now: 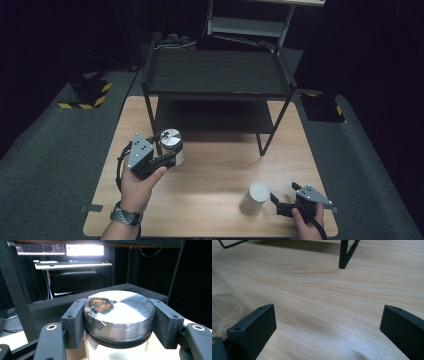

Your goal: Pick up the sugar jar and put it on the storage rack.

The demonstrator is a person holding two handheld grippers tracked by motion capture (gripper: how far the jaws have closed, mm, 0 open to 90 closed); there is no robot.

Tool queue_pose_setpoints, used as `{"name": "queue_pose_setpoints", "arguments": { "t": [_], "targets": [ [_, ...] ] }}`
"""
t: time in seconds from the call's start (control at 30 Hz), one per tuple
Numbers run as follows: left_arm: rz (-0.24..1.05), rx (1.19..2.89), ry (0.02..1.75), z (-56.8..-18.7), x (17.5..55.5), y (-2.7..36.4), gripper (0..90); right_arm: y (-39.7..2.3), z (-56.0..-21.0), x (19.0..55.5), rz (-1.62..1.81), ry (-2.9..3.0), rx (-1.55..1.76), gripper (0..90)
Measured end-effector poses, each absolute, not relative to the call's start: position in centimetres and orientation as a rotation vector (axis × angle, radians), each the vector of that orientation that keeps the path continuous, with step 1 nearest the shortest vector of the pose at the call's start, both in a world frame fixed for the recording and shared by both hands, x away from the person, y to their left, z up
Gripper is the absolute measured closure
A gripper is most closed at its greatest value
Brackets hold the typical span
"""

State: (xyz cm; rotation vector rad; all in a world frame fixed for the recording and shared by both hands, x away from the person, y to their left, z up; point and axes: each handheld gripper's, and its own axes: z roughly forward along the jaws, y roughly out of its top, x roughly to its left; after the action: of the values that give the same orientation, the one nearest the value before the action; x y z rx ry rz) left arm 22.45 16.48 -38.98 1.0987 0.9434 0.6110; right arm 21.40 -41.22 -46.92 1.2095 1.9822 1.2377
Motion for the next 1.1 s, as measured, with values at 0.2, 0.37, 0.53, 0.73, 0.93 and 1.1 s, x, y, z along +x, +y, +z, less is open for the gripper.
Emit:
{"name": "queue_pose_setpoints", "arguments": {
  "t": [0.2, 0.37, 0.53, 0.73, 0.93, 1.1],
  "targets": [
    [0.627, 1.096, 0.935, -37.7, 22.6, 16.4, 35.1, -41.2, -46.9, 21.4, 1.237, 1.983, 1.210, 0.6],
    [0.638, 1.071, 0.927, -36.5, 22.9, 16.1, 35.1, -41.3, -46.9, 21.4, 1.241, 1.982, 1.213, 0.6],
    [0.649, 1.064, 0.907, -35.2, 23.3, 15.9, 35.1, -41.3, -46.9, 21.5, 1.238, 1.987, 1.208, 0.6],
    [0.667, 1.052, 0.886, -33.9, 23.5, 15.4, 35.0, -41.4, -46.9, 21.5, 1.246, 1.982, 1.212, 0.6],
    [0.651, 1.015, 0.875, -33.0, 23.9, 15.4, 35.0, -41.4, -47.0, 21.4, 1.246, 1.982, 1.211, 0.6],
    [0.666, 1.010, 0.866, -32.2, 24.1, 15.2, 35.0, -41.5, -47.0, 21.5, 1.253, 1.980, 1.219, 0.6]
  ]
}}
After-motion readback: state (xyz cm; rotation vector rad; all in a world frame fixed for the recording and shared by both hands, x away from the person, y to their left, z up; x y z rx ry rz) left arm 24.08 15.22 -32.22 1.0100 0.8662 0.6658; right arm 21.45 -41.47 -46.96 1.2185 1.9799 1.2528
